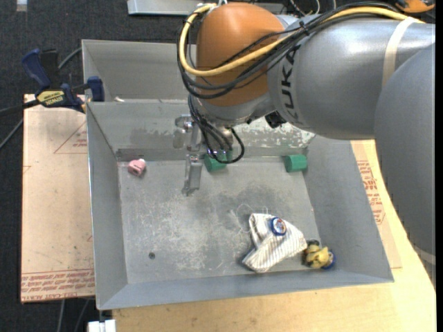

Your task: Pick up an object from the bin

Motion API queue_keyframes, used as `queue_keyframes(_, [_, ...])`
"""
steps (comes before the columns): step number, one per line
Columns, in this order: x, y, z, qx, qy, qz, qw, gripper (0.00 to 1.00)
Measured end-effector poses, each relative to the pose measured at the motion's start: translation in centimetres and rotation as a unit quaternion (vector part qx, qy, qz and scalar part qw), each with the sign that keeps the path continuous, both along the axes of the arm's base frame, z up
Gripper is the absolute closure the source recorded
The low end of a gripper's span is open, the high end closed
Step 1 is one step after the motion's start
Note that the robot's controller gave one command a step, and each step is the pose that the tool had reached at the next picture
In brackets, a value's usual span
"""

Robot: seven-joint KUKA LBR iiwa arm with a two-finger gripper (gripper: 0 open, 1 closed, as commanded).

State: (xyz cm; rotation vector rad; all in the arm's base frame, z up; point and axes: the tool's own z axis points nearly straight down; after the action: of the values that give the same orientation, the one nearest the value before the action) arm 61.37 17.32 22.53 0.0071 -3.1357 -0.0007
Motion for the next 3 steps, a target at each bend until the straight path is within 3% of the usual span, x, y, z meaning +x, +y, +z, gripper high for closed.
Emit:
queue_keyframes(1, [0.2, -0.1, 0.5, 0.001, -0.0038, -0.002, 1.0, 0.0])
queue_keyframes(2, [-3.1, -5.3, -8.7, 0.0, 0.0012, 0.054, 0.9985, 0.0])
queue_keyframes(3, [-3.6, -7.3, -10.1, 0.001, -0.0042, 0.065, 0.9979, 0.0])
